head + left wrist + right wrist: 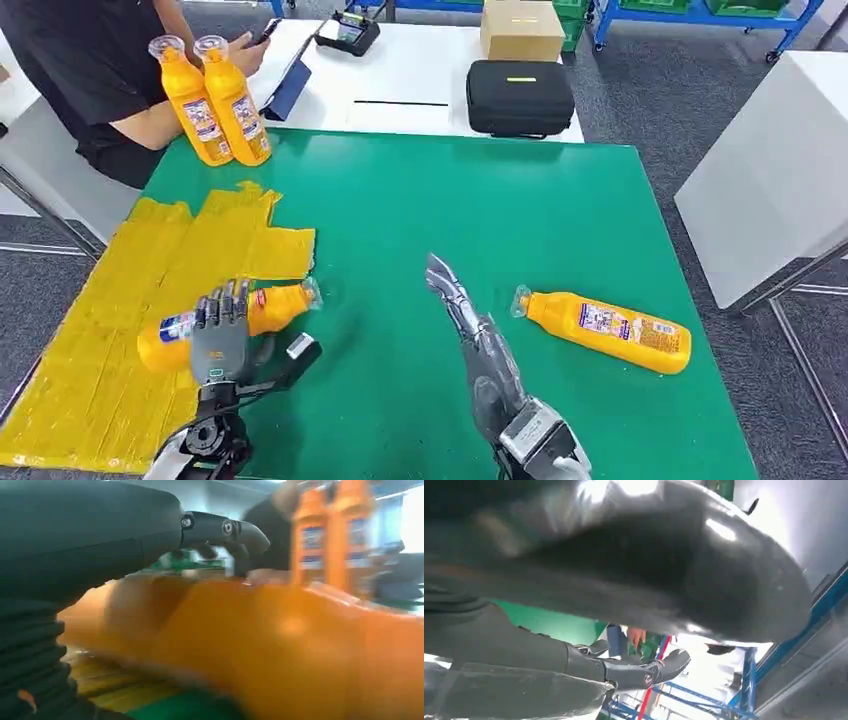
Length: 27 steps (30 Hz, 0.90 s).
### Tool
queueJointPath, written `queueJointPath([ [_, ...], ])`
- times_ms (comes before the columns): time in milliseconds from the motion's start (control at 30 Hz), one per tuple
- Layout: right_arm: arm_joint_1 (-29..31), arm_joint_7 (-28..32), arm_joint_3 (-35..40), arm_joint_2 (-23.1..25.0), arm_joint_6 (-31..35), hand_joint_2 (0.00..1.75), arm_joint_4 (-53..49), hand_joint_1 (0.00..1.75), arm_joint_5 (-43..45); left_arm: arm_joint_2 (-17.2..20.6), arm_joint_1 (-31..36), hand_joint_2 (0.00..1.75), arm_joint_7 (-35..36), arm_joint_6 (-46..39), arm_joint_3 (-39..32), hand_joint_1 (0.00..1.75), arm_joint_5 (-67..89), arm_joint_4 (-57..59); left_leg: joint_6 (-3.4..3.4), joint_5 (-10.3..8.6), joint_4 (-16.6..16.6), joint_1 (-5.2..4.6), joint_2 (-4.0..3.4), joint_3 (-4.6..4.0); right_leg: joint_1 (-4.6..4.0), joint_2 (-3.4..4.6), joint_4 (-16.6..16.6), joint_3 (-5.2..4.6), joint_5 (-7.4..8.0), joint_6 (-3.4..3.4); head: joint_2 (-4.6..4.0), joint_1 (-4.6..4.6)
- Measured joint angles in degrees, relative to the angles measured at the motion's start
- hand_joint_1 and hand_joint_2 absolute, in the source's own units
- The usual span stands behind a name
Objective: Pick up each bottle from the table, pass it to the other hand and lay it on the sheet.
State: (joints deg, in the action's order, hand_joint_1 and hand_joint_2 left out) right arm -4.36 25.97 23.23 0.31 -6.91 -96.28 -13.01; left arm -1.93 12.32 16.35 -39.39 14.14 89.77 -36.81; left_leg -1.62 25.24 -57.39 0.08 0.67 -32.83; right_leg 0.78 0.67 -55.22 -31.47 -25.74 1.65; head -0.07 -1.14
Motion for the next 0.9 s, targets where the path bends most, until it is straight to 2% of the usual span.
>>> queueJointPath([
  [67,0.3,-0.1,0.0,0.3,-0.5,0.0,0.2,0.0,-0.4,1.4,1.1,0.0,6.2,0.0,5.8,0.0,0.2,1.4,0.04,-0.05,0.0,0.01,0.09,0.12,-0.01,-0.03,0.0,0.11,0.0,0.0,0.0,-0.04],
  [233,0.5,-0.2,0.0,0.6,-0.7,0.0,0.4,0.0,-0.7,3.3,2.1,0.0,8.3,0.0,13.4,0.0,0.2,2.7,0.07,-0.17,0.0,0.01,0.22,0.2,0.0,-0.13,0.0,0.25,0.01,0.0,0.0,-0.02],
  [567,0.5,-0.2,-0.1,0.8,-0.7,0.0,0.5,0.0,-0.8,4.6,2.1,0.0,8.5,0.0,17.7,0.0,0.1,4.1,0.06,-0.17,0.0,-0.01,0.23,0.1,0.01,-0.14,0.0,0.15,0.02,0.02,0.0,-0.02],
  [700,0.4,-0.4,-0.3,0.9,-0.7,0.0,0.5,0.0,-0.9,5.2,2.1,0.0,11.5,0.0,20.4,0.0,0.1,4.3,0.06,-0.17,0.0,0.0,0.22,0.01,0.0,-0.13,0.0,0.01,0.03,0.02,0.0,-0.02],
  [833,-0.4,-1.2,-1.0,0.8,-0.5,0.0,0.2,0.0,-1.4,5.9,0.3,0.0,8.2,-0.1,20.6,0.0,-0.4,-0.9,0.06,-0.17,0.0,0.01,0.21,-0.13,0.0,-0.13,0.0,-0.14,0.03,0.02,0.0,0.0],
  [867,-0.7,-1.3,-1.2,0.8,0.0,1.75,0.0,0.0,-1.7,5.9,-0.8,0.0,4.5,-0.1,19.6,0.0,-2.1,-4.0,0.06,-0.17,0.0,0.0,0.19,-0.14,0.01,-0.11,0.0,-0.17,0.03,0.02,0.0,-0.02],
  [900,-1.2,-1.5,-1.4,0.7,0.6,1.75,-0.3,0.0,-2.3,5.5,-2.6,0.0,-1.2,-0.1,17.3,0.0,-4.9,-8.7,0.06,-0.17,0.0,0.0,0.16,-0.16,0.01,-0.1,0.0,-0.26,0.04,0.03,0.0,-0.02],
])
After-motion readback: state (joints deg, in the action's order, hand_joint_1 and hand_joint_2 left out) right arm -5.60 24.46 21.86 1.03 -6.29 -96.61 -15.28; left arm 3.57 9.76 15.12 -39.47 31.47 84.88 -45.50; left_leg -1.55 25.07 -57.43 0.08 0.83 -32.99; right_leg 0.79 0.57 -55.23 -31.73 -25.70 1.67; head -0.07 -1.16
